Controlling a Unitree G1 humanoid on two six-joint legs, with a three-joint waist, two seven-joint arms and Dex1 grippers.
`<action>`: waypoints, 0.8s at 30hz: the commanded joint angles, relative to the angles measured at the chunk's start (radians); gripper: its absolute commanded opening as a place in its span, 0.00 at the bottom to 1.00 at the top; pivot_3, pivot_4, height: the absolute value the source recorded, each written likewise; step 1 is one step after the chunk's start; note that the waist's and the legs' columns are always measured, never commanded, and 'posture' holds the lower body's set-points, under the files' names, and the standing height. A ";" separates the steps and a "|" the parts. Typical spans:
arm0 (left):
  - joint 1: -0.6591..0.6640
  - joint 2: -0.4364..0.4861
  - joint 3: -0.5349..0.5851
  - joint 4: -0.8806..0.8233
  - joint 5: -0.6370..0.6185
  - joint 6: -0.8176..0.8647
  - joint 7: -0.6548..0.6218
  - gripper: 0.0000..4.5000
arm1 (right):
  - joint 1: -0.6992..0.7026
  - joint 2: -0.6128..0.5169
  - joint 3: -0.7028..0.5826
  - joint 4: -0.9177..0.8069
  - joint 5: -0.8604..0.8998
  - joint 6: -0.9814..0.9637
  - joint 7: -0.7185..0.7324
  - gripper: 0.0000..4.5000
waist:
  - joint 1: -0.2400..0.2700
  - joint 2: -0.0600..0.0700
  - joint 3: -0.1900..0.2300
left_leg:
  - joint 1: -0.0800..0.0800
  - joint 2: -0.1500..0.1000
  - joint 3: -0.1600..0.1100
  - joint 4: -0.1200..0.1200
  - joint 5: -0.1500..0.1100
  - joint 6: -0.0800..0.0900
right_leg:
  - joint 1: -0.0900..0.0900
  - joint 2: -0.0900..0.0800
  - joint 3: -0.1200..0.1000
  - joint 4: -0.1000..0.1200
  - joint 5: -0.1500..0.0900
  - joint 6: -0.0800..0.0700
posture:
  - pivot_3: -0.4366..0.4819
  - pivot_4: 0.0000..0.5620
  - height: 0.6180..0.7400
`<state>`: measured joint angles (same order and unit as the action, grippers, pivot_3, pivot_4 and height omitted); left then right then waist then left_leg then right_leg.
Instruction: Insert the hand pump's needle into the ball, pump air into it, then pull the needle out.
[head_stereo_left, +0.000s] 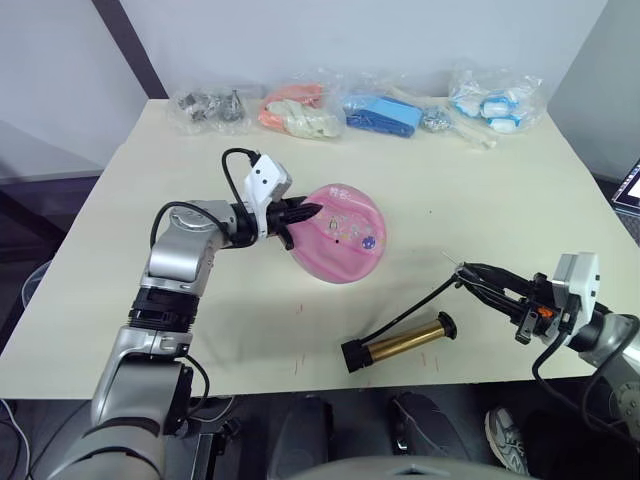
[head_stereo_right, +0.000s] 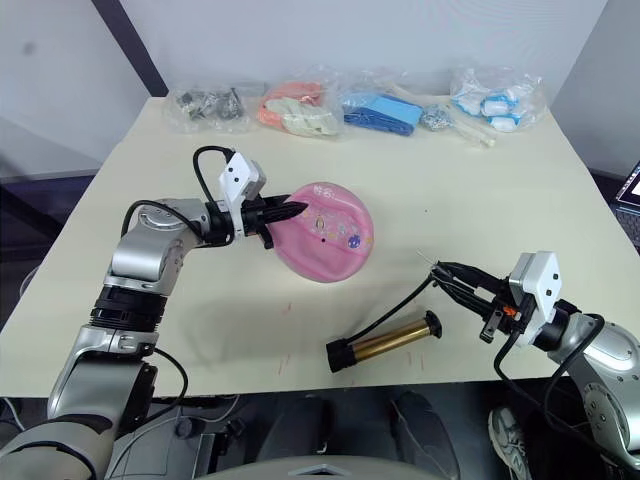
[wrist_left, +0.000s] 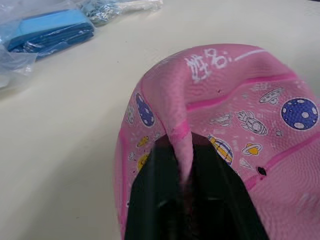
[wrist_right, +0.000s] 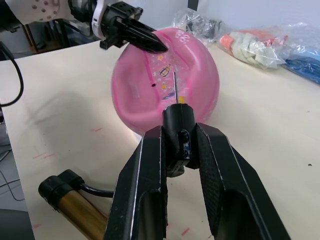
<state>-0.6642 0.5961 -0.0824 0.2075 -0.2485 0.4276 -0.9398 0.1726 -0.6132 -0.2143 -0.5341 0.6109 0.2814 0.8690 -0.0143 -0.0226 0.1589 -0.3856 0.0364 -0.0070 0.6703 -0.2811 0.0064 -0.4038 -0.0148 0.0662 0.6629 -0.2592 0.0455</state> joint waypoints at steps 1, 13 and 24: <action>-0.003 -0.002 0.037 -0.061 -0.006 -0.011 0.029 0.01 | -0.011 -0.002 0.004 -0.052 0.038 0.037 -0.027 0.08 | 0.000 0.000 0.000 | 0.000 0.000 0.000 0.000 0.000 0.000 | 0.000 0.000 0.000 0.000 0.000 0.000 | 0.48 0.27 1.00; 0.061 -0.031 0.043 -0.218 0.001 0.016 0.138 0.01 | -0.151 -0.064 0.070 -0.159 0.189 0.403 -0.230 0.08 | 0.000 0.000 0.000 | 0.000 0.000 -0.001 0.001 0.000 0.000 | 0.000 0.000 0.000 0.000 0.000 0.000 | 0.48 0.27 1.00; 0.147 -0.047 0.023 -0.285 0.032 0.001 0.194 0.01 | -0.452 -0.033 0.099 -0.078 0.446 0.767 -0.473 0.08 | 0.002 0.000 0.000 | -0.002 0.000 -0.002 0.001 0.000 0.000 | -0.001 -0.001 -0.001 0.000 0.000 0.000 | 0.48 0.27 1.00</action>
<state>-0.5138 0.5429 -0.0680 -0.0381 -0.2206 0.4468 -0.7455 -0.2569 -0.6516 -0.1129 -0.6086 1.0099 1.0151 0.4231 -0.0128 -0.0227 0.1589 -0.3875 0.0362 -0.0086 0.6711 -0.2811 0.0063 -0.4043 -0.0157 0.0647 0.6630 -0.2590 0.0454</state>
